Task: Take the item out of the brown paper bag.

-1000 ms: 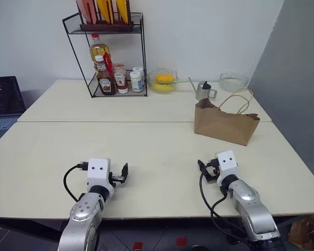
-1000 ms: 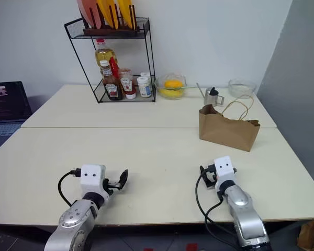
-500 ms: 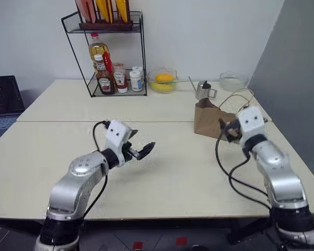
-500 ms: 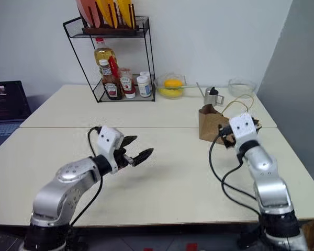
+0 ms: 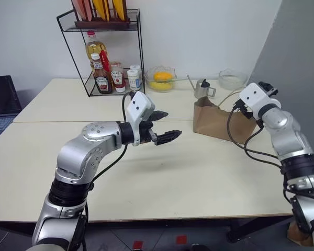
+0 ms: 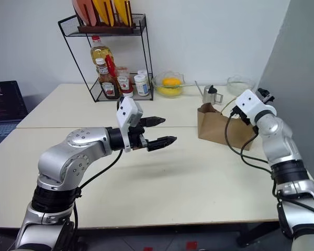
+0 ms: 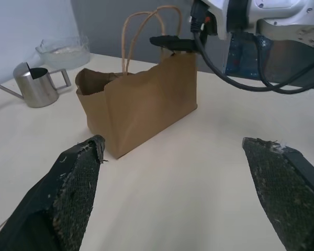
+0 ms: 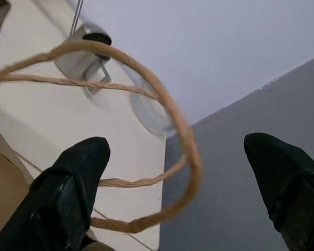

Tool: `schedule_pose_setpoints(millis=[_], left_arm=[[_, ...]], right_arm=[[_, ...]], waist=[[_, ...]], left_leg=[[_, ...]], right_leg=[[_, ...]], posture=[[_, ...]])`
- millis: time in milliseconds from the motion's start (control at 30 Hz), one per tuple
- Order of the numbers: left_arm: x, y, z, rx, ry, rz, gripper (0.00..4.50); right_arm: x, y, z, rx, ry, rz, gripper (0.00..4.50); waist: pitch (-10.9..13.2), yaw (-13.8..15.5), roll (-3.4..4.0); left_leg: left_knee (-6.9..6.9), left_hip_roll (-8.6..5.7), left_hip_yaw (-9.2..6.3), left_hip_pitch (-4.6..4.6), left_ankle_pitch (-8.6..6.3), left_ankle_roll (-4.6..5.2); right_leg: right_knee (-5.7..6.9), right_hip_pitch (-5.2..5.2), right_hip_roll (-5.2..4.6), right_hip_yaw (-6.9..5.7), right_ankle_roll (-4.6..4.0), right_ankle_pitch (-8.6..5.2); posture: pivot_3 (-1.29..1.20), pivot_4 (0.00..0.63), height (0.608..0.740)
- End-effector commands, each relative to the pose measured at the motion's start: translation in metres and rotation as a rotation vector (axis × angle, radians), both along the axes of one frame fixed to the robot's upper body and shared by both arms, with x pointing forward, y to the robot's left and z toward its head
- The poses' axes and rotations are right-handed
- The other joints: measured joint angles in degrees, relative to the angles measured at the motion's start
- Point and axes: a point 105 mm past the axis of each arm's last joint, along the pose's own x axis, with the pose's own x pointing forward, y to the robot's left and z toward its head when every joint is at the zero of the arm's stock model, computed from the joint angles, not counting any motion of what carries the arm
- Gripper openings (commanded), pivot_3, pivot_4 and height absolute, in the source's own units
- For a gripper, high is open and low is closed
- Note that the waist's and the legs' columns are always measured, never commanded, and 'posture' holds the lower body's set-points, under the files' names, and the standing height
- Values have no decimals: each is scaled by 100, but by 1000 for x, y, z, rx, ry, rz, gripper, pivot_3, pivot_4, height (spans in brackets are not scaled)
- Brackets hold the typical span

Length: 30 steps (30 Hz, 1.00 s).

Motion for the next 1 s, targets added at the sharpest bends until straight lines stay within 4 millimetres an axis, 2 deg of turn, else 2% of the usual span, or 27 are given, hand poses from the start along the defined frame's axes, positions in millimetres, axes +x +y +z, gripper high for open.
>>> schedule_pose_setpoints(millis=[33, 133, 300, 600, 800, 1000], left_arm=[[-6, -6, 15, -15, -69, -30, 4452], [-7, -8, 12, 2, -74, -33, 4452], [-6, -12, 13, -8, -95, -31, 4452], [-6, -24, 23, -59, -138, -28, 4452], [-6, -28, 25, -79, -152, -22, 4452], [-6, -30, 29, -107, -163, -9, 4452]], right_arm=[[7, -13, 23, -53, -27, -22, 4500], [16, -17, 17, -73, 48, -22, 4500], [24, -15, 25, -107, 94, -3, 4500], [29, 10, 49, -209, 170, 91, 4500], [30, 14, 36, -366, 271, 91, 4500], [34, 11, 33, -471, 243, 20, 4500]], waist=[[0, -10, -1], [1, -32, 0], [2, -42, 1], [10, -70, 14], [11, -68, 14], [11, -80, 15]], left_leg=[[0, -1, 1, 0, 0, 0], [-1, -1, 1, 1, 0, 0], [-1, -5, 2, 0, 0, 0], [-2, -5, 2, 2, 1, -1], [-1, -8, 1, 1, 1, -2], [-2, -9, 1, 2, 2, -3]], right_leg=[[0, 0, -1, 0, 0, 0], [0, 0, -1, 1, 0, 0], [1, 0, -6, 2, -1, 0], [4, -1, -7, 2, -1, 1], [7, -1, -11, 1, -1, 1], [11, -4, -12, 2, -2, 1]], posture=[[0, 150, 740], [0, 150, 740], [0, 150, 740], [0, 150, 740], [0, 150, 740], [0, 150, 740]])
